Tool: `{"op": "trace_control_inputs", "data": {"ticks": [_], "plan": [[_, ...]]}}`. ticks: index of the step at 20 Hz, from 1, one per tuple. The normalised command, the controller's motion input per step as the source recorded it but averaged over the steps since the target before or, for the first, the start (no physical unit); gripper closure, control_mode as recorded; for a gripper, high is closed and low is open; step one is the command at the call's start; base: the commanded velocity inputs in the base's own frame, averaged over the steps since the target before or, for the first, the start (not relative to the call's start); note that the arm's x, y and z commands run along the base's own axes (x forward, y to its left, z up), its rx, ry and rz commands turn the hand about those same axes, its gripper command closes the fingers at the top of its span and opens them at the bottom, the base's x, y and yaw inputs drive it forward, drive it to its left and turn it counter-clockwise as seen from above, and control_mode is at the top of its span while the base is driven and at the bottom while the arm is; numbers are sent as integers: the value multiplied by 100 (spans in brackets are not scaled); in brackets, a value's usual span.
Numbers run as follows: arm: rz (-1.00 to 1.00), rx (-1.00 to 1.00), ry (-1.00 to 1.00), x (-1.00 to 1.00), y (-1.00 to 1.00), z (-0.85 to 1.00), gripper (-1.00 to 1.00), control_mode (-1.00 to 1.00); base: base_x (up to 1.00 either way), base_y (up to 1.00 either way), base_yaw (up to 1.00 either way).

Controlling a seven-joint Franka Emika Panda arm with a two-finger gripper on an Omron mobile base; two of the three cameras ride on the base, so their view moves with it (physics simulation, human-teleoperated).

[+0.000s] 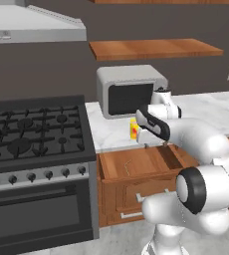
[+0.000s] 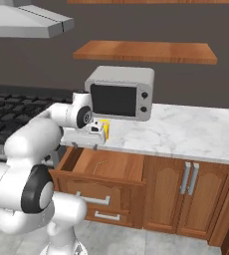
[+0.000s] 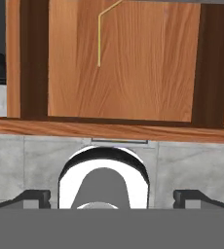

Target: Pick up the straw from the right drawer and put it inside the smoothie cup.

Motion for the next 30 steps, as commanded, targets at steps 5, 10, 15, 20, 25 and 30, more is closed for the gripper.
{"op": "trace_control_inputs", "data": {"ticks": [5, 10, 15, 20, 25, 30], "plan": [[0, 0, 17, 26, 0, -34, -100, -100, 0, 0, 0], [0, 0, 12, 6, 0, -37, -100, -100, 0, 0, 0], [0, 0, 1, 0, 0, -39, -100, -100, 0, 0, 0], [0, 0, 0, 0, 0, -46, -100, -100, 0, 0, 0], [0, 0, 0, 0, 0, -48, -100, -100, 0, 0, 0], [0, 0, 0, 0, 0, -47, -100, -100, 0, 0, 0]]}}
